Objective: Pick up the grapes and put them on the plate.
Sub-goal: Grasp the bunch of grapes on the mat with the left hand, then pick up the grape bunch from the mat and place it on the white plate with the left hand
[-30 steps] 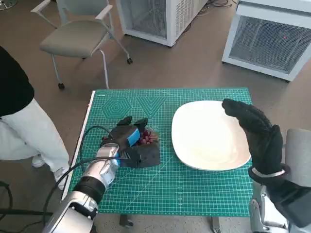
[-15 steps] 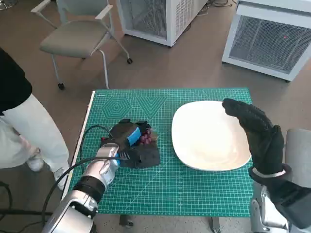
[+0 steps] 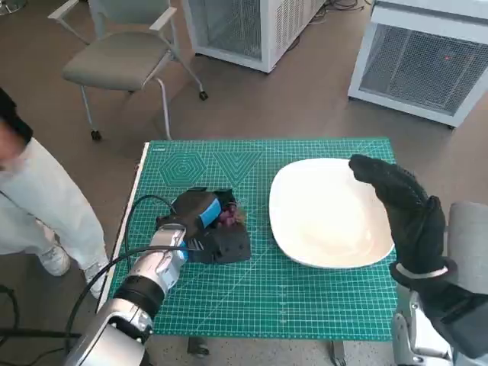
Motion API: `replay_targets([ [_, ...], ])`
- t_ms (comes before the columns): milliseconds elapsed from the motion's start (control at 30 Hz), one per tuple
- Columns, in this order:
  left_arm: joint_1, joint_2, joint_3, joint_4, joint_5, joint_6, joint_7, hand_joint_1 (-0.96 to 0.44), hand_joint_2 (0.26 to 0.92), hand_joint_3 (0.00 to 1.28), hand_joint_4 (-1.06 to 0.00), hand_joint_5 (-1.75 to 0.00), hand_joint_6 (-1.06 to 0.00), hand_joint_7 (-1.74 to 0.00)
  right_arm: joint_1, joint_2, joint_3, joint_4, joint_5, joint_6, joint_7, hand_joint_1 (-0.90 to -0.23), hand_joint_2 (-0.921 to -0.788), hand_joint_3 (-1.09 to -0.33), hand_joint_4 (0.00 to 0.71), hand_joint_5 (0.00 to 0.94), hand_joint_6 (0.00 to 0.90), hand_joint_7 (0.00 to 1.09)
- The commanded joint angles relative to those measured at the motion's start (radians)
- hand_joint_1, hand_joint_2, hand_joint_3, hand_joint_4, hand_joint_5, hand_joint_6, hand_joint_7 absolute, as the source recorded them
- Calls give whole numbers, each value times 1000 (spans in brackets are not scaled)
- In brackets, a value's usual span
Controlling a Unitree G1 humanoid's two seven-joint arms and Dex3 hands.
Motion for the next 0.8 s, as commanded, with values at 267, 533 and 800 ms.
replay_targets([
  [267,5,19,6,-25,-20,-26,-6,1,919,107,-628,-1357,-623,-1049,11,-7,-3,10,-8,5,0,-605,-921,-746,324,0,-1,686],
  [533,21,53,21,-202,-29,-1,-31,1,920,115,-614,-1363,-613,-1070,8,-11,-7,5,-7,10,-3,-604,-921,-743,325,1,-1,687],
  [800,91,101,61,-493,-36,54,-98,3,709,559,-497,-1580,-599,-1167,2,-13,-14,12,-3,6,-3,-604,-921,-740,326,1,-1,687],
])
